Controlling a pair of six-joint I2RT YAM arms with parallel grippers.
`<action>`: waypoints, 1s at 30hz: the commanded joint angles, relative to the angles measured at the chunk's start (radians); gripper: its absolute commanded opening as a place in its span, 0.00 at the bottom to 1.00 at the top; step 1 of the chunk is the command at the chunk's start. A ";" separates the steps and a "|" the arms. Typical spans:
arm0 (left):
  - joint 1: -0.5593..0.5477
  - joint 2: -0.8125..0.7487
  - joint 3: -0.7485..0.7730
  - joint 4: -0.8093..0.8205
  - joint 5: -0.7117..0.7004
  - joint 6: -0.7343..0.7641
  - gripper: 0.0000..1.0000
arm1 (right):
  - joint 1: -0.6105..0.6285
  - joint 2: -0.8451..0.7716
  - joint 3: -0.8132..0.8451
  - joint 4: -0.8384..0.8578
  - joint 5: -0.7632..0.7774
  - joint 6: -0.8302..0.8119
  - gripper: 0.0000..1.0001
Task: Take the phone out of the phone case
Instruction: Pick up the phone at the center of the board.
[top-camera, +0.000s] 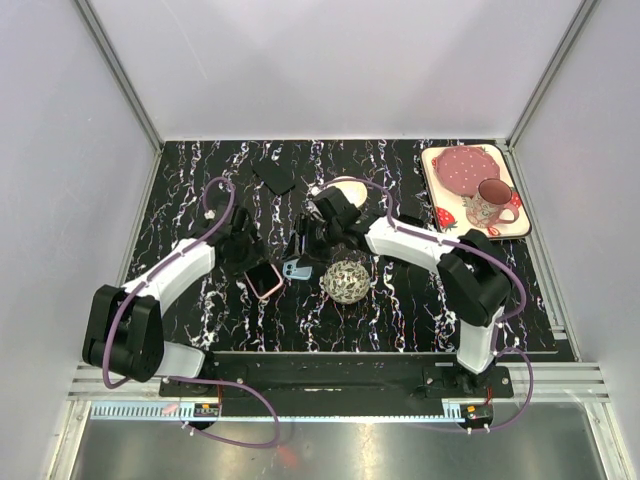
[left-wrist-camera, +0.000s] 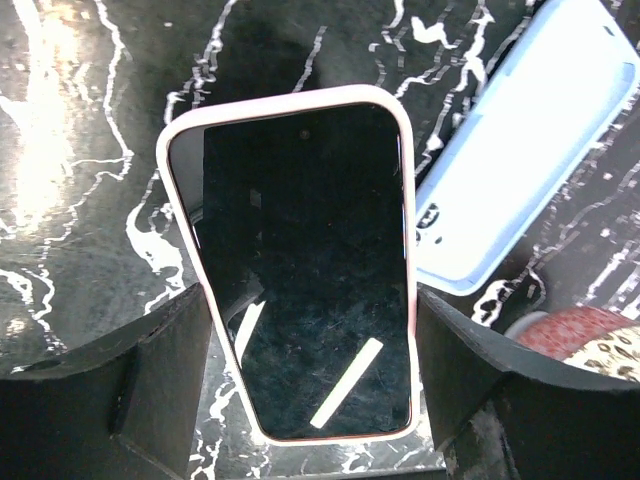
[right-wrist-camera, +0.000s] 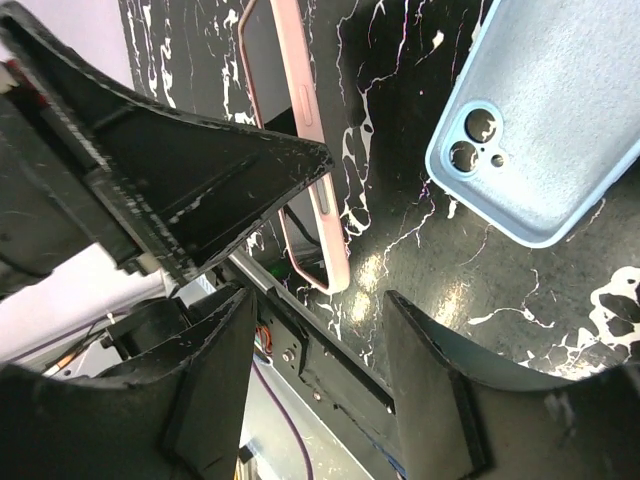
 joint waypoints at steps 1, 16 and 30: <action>0.014 -0.044 0.075 0.032 0.125 0.005 0.40 | 0.035 0.014 0.048 0.011 -0.024 -0.016 0.58; 0.060 -0.105 0.083 0.102 0.288 -0.066 0.41 | 0.070 0.092 0.085 0.133 -0.105 0.066 0.32; 0.289 -0.355 -0.092 0.459 0.563 -0.066 0.99 | 0.021 -0.116 0.051 0.308 -0.079 0.123 0.00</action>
